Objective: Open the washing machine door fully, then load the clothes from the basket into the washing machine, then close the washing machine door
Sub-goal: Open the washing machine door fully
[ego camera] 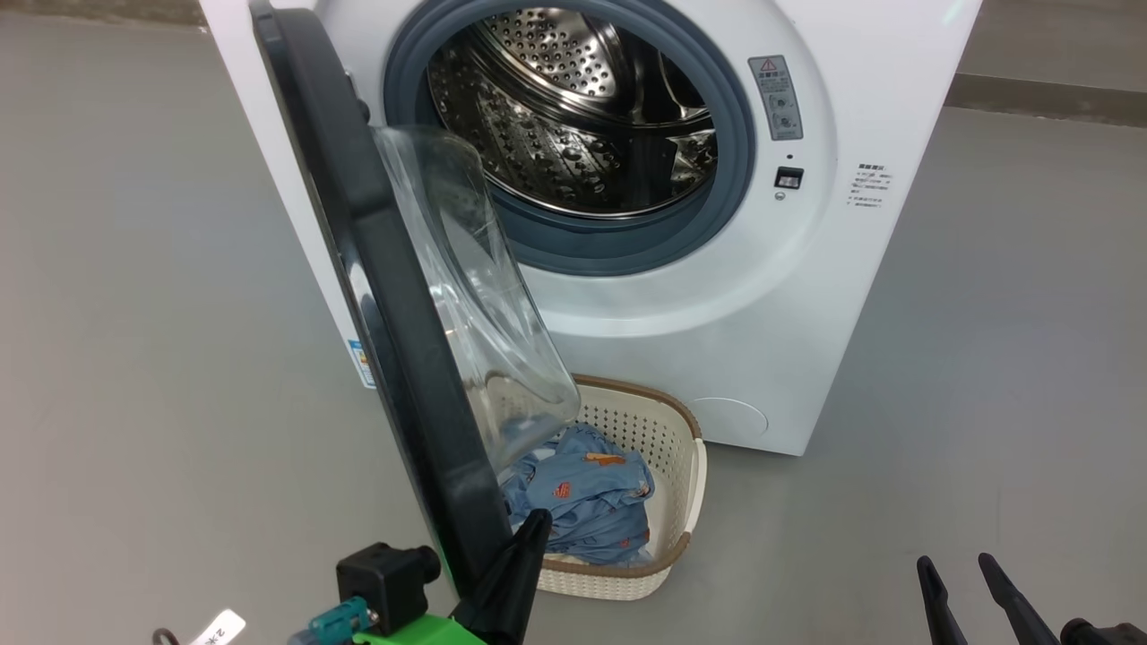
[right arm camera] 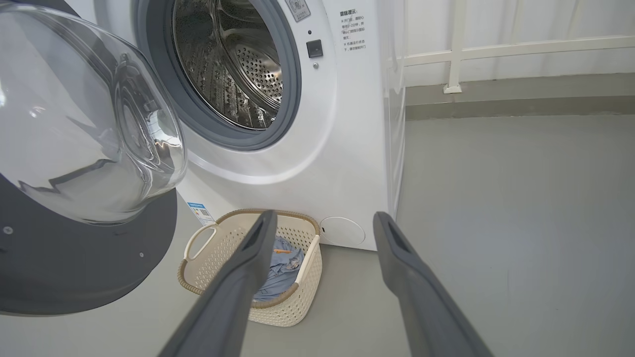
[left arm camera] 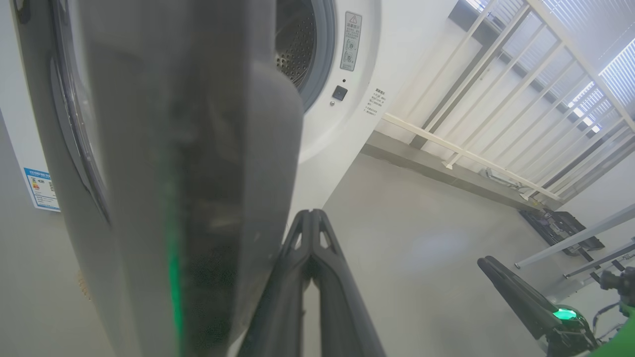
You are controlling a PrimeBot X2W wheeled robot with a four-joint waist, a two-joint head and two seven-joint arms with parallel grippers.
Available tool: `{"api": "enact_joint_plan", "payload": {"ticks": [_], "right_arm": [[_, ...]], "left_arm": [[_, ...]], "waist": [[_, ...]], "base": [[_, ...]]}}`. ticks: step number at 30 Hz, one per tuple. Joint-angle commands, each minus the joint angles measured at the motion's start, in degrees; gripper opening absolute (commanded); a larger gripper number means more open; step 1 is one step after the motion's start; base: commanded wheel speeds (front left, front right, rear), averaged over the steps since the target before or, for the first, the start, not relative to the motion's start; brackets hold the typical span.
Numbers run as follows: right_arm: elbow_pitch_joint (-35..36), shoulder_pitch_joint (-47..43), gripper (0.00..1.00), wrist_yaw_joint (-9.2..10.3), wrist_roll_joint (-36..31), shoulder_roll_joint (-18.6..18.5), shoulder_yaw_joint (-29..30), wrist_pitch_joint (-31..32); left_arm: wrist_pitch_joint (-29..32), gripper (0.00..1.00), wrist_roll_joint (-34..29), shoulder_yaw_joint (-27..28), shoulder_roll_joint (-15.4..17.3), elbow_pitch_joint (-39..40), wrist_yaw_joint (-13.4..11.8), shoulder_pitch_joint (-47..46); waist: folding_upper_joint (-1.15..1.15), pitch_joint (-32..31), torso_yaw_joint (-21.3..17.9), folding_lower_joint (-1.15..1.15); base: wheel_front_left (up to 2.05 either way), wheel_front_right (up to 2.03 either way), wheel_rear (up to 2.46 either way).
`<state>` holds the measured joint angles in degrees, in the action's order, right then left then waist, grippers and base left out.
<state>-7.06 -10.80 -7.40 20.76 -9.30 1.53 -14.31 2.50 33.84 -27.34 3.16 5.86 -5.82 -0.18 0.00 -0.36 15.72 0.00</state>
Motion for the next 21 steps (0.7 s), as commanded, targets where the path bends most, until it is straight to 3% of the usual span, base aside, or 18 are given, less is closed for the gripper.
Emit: {"api": "enact_joint_plan", "payload": {"ticks": [1,21], "right_arm": [[1.24,1.55,1.0,-0.09,0.04,-1.16,-0.99,-0.69],[1.12,1.82,1.0,-0.09,0.14,-0.63,-1.2,-0.69]], "left_arm": [[-0.67,0.0,-0.62,2.53,0.46,0.92,-0.73,-2.67],[-0.81,0.0,-1.44,3.06,1.13,0.73,-3.0,-2.76]], "waist": [[0.0,0.05,0.36,0.0],[0.0,0.79,6.75,0.0]], "base": [[0.0,0.0,0.0],[0.0,0.0,0.0]]}}
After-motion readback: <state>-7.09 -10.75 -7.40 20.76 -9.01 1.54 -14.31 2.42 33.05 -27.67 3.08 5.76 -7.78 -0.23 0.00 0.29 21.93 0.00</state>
